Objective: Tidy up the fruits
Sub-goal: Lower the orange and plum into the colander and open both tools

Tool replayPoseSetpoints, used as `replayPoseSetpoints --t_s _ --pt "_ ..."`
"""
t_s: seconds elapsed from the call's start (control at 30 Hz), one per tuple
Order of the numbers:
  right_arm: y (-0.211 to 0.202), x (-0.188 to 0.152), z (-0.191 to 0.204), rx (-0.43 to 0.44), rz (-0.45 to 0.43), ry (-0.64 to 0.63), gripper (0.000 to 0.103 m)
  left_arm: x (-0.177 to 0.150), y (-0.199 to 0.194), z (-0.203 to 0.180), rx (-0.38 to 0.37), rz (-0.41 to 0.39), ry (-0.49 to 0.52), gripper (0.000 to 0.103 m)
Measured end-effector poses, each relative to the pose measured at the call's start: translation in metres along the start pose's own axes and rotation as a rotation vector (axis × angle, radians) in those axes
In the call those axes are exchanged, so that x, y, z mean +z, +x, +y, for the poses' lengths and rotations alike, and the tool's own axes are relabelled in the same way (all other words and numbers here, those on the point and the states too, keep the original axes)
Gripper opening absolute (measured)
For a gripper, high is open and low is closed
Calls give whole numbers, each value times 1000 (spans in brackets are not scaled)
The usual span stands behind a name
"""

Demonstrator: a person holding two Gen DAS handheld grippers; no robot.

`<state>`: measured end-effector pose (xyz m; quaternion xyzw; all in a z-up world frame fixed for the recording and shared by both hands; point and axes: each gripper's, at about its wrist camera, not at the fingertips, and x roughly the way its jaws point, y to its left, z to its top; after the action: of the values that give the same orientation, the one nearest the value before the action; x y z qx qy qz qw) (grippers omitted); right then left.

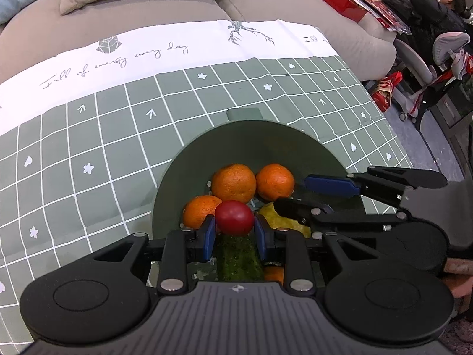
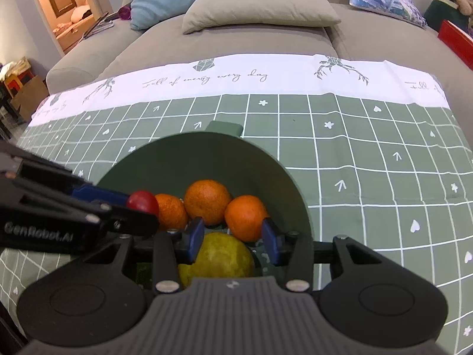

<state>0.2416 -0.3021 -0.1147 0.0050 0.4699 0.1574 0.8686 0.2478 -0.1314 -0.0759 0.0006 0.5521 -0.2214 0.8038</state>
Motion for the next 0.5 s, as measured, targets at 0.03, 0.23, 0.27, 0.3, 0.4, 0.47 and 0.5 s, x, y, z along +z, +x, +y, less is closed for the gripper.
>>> replayPoseSetpoints --t_s 0.03,0.23,0.27,0.3,0.4,0.47,0.5 --pt "-3 -1 1 -6 -1 -11 40 1 0 -1 -5 -2 3 31" --pt "-18 -9 6 1 1 -59 40 3 9 -11 -14 17 40 31" --pt "-19 -10 6 1 1 -64 40 3 11 -11 -16 21 37 31" --pt "-20 -11 6 3 2 -66 40 4 13 -11 -19 25 32 31" --pt "-18 -14 5 7 9 -58 40 4 21 -11 -30 51 14 31" --pt "-16 -16 5 8 14 -46 40 3 26 -12 -9 59 17 31" --pt "-15 -17 5 10 15 -41 40 2 27 -13 -1 58 16 31"
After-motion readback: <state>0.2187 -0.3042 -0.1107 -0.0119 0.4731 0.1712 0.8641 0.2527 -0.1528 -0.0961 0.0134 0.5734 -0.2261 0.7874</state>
